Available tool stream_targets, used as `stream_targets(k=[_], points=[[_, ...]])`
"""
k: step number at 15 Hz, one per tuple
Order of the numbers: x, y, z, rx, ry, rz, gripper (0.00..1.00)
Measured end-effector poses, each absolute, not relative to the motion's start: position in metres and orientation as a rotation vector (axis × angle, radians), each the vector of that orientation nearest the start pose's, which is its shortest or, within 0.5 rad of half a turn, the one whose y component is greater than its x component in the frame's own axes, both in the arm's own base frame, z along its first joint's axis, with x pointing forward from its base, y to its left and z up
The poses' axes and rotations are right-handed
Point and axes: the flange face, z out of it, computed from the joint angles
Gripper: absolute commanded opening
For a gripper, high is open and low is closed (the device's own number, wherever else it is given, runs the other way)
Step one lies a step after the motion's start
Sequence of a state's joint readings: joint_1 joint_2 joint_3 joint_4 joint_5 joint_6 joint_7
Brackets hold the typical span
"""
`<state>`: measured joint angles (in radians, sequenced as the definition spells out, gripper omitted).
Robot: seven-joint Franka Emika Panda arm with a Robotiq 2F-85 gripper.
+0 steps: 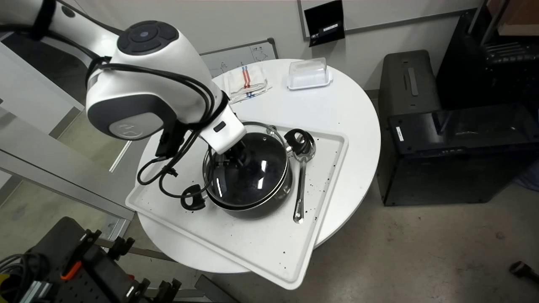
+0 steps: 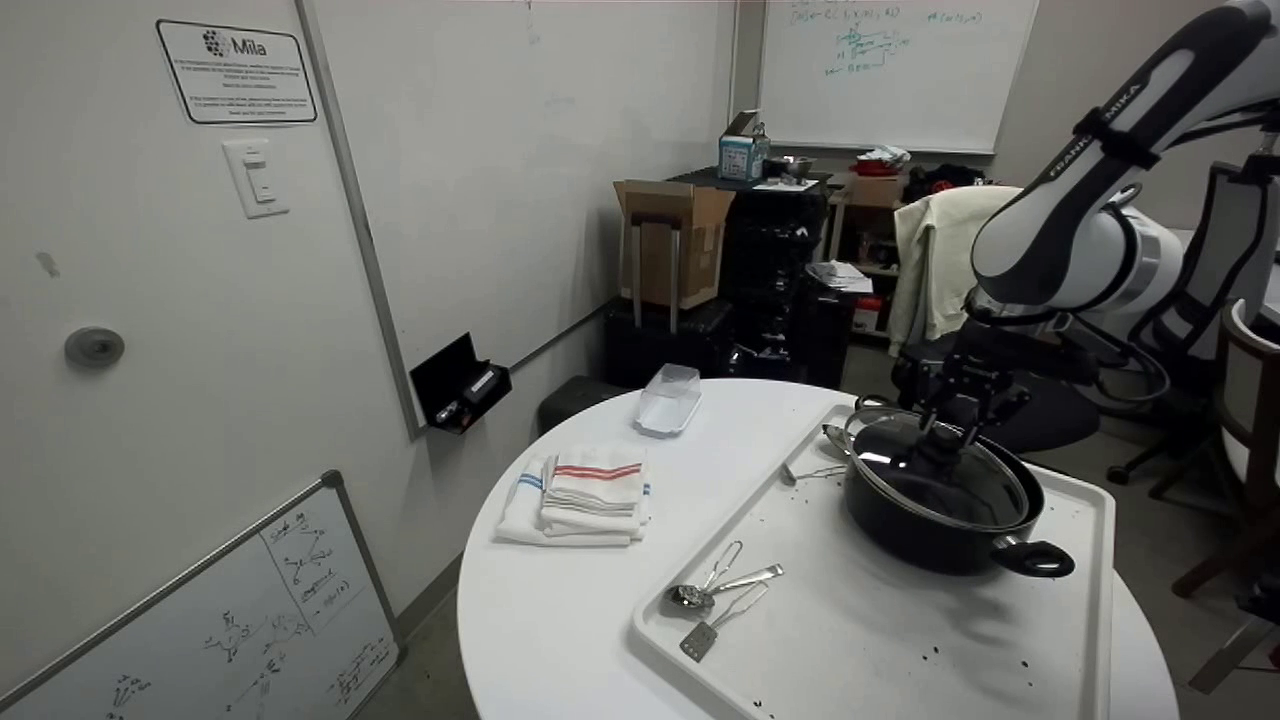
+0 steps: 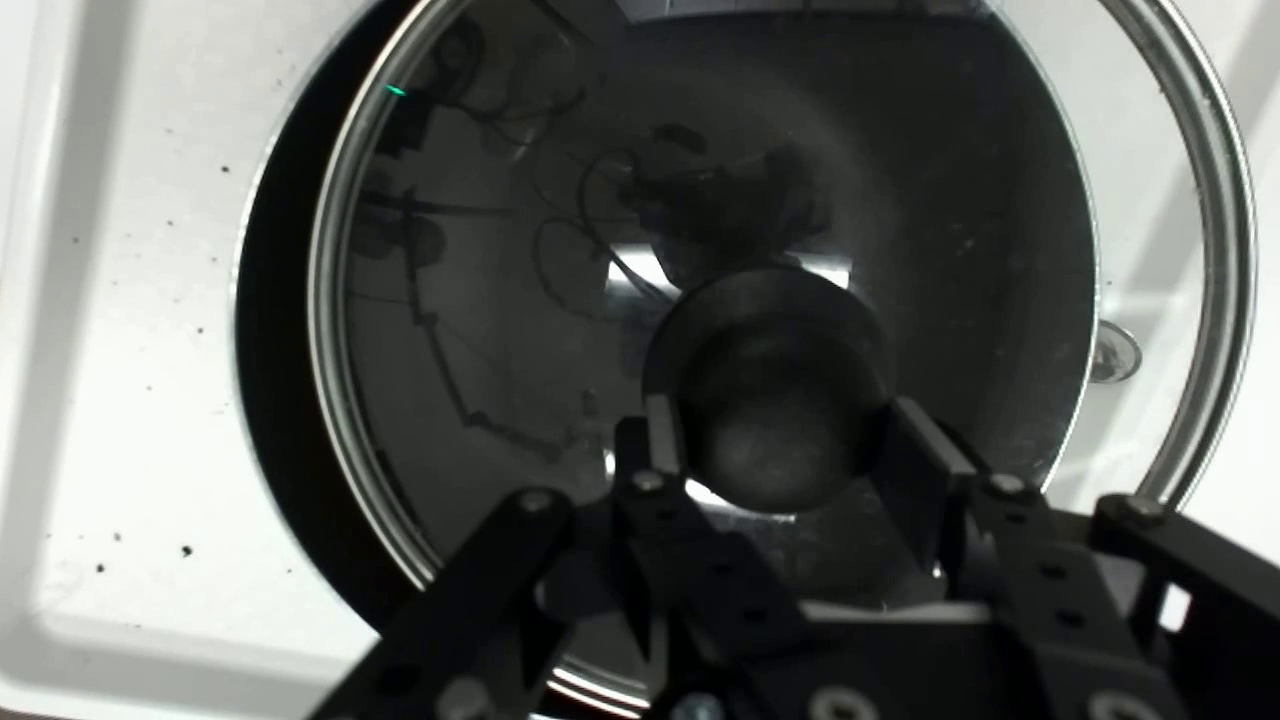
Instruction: Remove the lid from the pot
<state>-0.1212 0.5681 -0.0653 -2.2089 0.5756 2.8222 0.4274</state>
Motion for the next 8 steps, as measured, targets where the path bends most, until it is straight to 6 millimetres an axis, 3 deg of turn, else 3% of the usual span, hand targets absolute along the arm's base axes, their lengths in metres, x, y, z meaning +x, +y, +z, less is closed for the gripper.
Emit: stream_targets(k=[4, 8], points=[[0.528, -0.122, 0.130, -2.524, 1.581, -0.069, 0.24], [0.534, -0.111, 0.152, -2.569, 1.506, -0.117, 0.24]])
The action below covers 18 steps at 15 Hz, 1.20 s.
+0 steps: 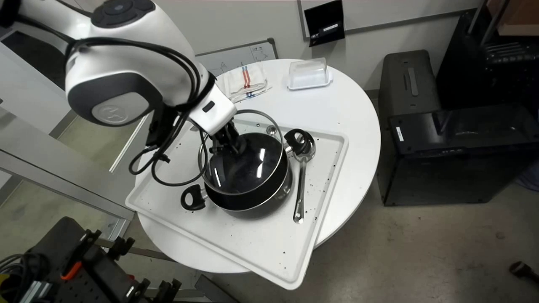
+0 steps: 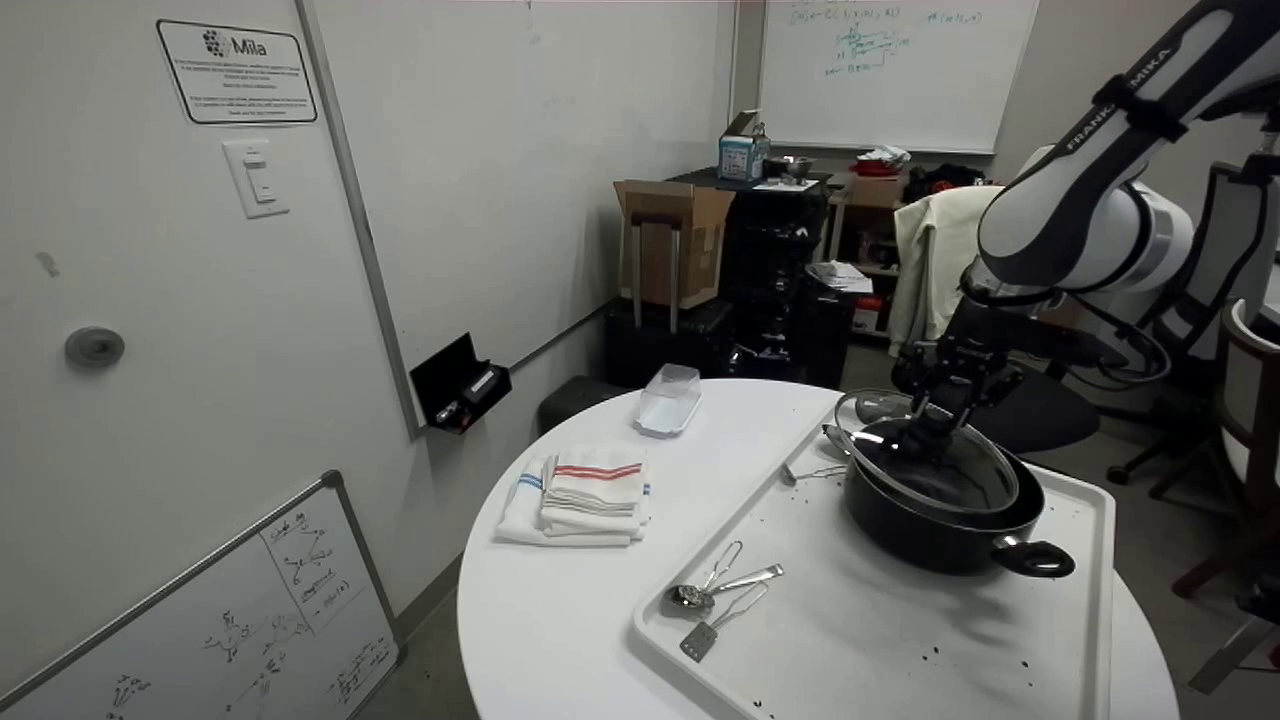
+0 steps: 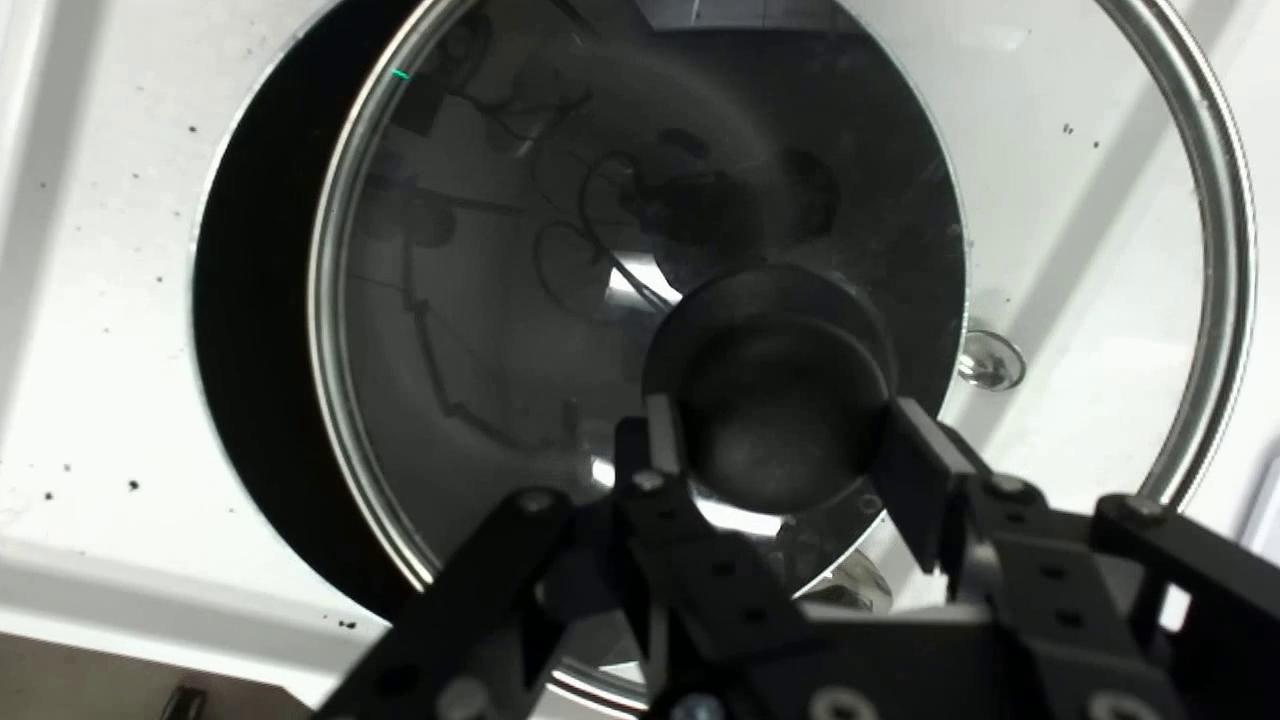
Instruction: Remove the lid from the pot
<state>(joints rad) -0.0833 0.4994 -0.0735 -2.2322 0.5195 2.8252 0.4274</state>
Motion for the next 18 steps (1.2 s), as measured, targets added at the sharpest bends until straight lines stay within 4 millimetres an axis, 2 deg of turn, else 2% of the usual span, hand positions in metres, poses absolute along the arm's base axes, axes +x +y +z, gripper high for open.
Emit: stream_targets(k=[4, 7, 12, 18], points=[[0.540, -0.093, 0.175, -2.677, 1.359, -0.169, 0.24], [0.546, -0.071, 0.186, -2.781, 1.211, -0.197, 0.24], [0.551, -0.017, 0.188, -2.944, 0.920, -0.190, 0.24], [0.543, 0.052, 0.181, -3.099, 0.565, -0.106, 0.24]])
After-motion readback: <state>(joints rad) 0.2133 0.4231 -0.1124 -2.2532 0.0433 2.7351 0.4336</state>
